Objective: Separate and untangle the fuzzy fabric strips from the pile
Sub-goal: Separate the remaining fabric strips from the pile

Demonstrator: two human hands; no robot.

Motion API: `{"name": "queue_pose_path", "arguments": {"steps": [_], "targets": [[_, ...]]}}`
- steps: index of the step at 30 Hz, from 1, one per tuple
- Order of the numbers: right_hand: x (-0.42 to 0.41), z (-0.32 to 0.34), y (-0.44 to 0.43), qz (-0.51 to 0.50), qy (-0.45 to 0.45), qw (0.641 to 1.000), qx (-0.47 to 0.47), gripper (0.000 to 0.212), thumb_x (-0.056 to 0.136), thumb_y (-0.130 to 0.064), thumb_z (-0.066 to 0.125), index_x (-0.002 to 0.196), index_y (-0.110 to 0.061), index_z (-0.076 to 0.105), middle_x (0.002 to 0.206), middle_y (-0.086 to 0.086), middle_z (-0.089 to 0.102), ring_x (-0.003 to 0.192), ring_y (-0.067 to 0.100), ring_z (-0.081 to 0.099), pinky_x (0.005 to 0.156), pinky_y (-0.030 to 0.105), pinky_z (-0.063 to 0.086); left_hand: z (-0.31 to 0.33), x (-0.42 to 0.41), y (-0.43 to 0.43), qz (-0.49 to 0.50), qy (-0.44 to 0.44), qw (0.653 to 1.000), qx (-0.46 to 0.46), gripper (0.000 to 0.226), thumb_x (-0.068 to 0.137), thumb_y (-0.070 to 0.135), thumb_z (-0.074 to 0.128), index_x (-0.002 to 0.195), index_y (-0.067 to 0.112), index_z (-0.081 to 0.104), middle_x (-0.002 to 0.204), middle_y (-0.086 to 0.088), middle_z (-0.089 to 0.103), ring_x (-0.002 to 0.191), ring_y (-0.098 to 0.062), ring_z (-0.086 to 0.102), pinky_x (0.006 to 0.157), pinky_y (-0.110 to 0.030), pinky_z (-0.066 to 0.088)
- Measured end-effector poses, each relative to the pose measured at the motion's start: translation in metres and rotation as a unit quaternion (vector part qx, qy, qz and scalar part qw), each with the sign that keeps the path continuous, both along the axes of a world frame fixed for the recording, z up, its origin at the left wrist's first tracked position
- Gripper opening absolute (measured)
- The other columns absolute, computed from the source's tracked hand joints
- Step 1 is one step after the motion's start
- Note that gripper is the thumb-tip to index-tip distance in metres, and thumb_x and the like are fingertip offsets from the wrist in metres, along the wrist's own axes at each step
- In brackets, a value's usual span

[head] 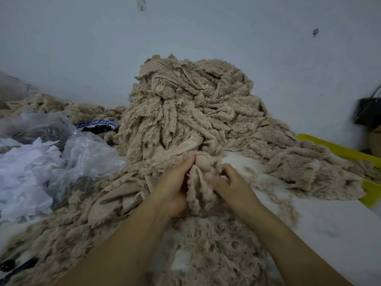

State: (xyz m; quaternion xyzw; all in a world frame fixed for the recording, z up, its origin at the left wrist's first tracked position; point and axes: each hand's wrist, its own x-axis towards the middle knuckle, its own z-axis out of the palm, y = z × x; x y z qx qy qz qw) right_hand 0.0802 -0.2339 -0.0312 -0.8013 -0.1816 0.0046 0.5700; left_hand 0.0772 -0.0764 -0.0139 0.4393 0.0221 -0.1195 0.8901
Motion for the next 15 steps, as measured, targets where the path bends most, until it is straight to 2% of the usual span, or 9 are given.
{"name": "queue_pose_path", "arguments": {"steps": [1, 3, 4, 6, 8, 10, 12, 13, 15], "targets": [[0.002, -0.004, 0.001, 0.007, -0.001, 0.999, -0.042, 0.034, 0.077, -0.076, 0.058, 0.098, -0.050, 0.059, 0.095, -0.028, 0.068, 0.084, -0.012, 0.062, 0.065, 0.009, 0.047, -0.002, 0.001, 0.002, 0.006, -0.007, 1.000, -0.007, 0.043, 0.094, 0.032, 0.062, 0.124, 0.000, 0.063, 0.111, -0.019, 0.070, 0.105, -0.033, 0.067, 0.092, -0.042, 0.057], [0.008, -0.011, 0.000, -0.021, -0.019, 0.995, -0.099, 0.022, 0.093, -0.056, 0.053, 0.109, -0.043, 0.061, 0.105, -0.020, 0.068, 0.091, -0.003, 0.063, 0.074, 0.017, 0.049, -0.005, 0.003, 0.003, 0.031, -0.019, 0.999, 0.005, 0.025, 0.090, 0.028, 0.065, 0.098, 0.005, 0.065, 0.079, -0.009, 0.065, 0.074, -0.024, 0.063, 0.072, -0.030, 0.057], [0.011, -0.012, -0.001, -0.052, -0.016, 0.995, -0.088, 0.023, 0.096, -0.051, 0.050, 0.110, -0.038, 0.062, 0.106, -0.016, 0.068, 0.094, 0.004, 0.063, 0.078, 0.024, 0.049, -0.007, 0.004, 0.003, 0.051, -0.019, 0.998, 0.019, 0.019, 0.090, 0.026, 0.066, 0.094, 0.007, 0.063, 0.076, -0.008, 0.063, 0.071, -0.023, 0.060, 0.070, -0.028, 0.055], [0.014, -0.012, -0.005, -0.083, 0.025, 0.996, 0.012, 0.025, 0.096, -0.048, 0.049, 0.100, -0.030, 0.066, 0.097, -0.011, 0.068, 0.089, 0.011, 0.063, 0.078, 0.032, 0.048, -0.009, 0.007, 0.001, 0.089, -0.038, 0.993, 0.070, 0.022, 0.090, 0.026, 0.068, 0.104, 0.009, 0.066, 0.100, -0.011, 0.070, 0.092, -0.026, 0.065, 0.085, -0.034, 0.056], [0.015, -0.011, -0.008, -0.076, 0.072, 0.989, 0.102, 0.028, 0.097, -0.045, 0.051, 0.088, -0.022, 0.066, 0.085, -0.007, 0.067, 0.079, 0.014, 0.063, 0.076, 0.037, 0.048, -0.011, 0.008, -0.002, 0.105, -0.092, 0.980, 0.143, 0.032, 0.082, 0.036, 0.074, 0.110, 0.021, 0.068, 0.113, 0.002, 0.072, 0.101, -0.014, 0.070, 0.086, -0.029, 0.056], [0.015, -0.010, -0.007, -0.063, 0.113, 0.978, 0.162, 0.027, 0.098, -0.041, 0.053, 0.086, -0.024, 0.070, 0.086, -0.005, 0.073, 0.080, 0.014, 0.069, 0.076, 0.035, 0.051, -0.015, 0.006, -0.005, 0.079, -0.132, 0.965, 0.214, 0.040, 0.070, 0.046, 0.078, 0.108, 0.034, 0.068, 0.109, 0.011, 0.072, 0.099, -0.006, 0.070, 0.082, -0.023, 0.056], [0.016, -0.009, -0.006, -0.070, 0.142, 0.970, 0.185, 0.028, 0.097, -0.042, 0.053, 0.091, -0.023, 0.073, 0.087, -0.001, 0.074, 0.079, 0.013, 0.070, 0.075, 0.033, 0.053, -0.018, 0.007, -0.007, 0.061, -0.129, 0.960, 0.240, 0.025, 0.071, 0.043, 0.080, 0.091, 0.029, 0.073, 0.098, 0.007, 0.075, 0.090, -0.012, 0.072, 0.078, -0.025, 0.056], [0.015, -0.008, -0.005, -0.071, 0.142, 0.969, 0.191, 0.033, 0.096, -0.047, 0.053, 0.097, -0.020, 0.071, 0.087, 0.001, 0.073, 0.078, 0.014, 0.069, 0.076, 0.035, 0.054, -0.019, 0.008, -0.008, 0.065, -0.126, 0.961, 0.238, 0.014, 0.077, 0.037, 0.079, 0.081, 0.025, 0.073, 0.090, 0.003, 0.075, 0.084, -0.015, 0.071, 0.074, -0.027, 0.057], [0.015, -0.010, -0.005, -0.052, 0.124, 0.969, 0.209, 0.054, 0.086, -0.067, 0.057, 0.109, -0.019, 0.065, 0.091, 0.006, 0.073, 0.080, 0.019, 0.071, 0.074, 0.038, 0.057, -0.020, 0.010, -0.008, 0.090, -0.123, 0.960, 0.232, 0.017, 0.087, 0.027, 0.074, 0.070, 0.026, 0.071, 0.079, -0.001, 0.073, 0.076, -0.016, 0.068, 0.068, -0.028, 0.056]]}}
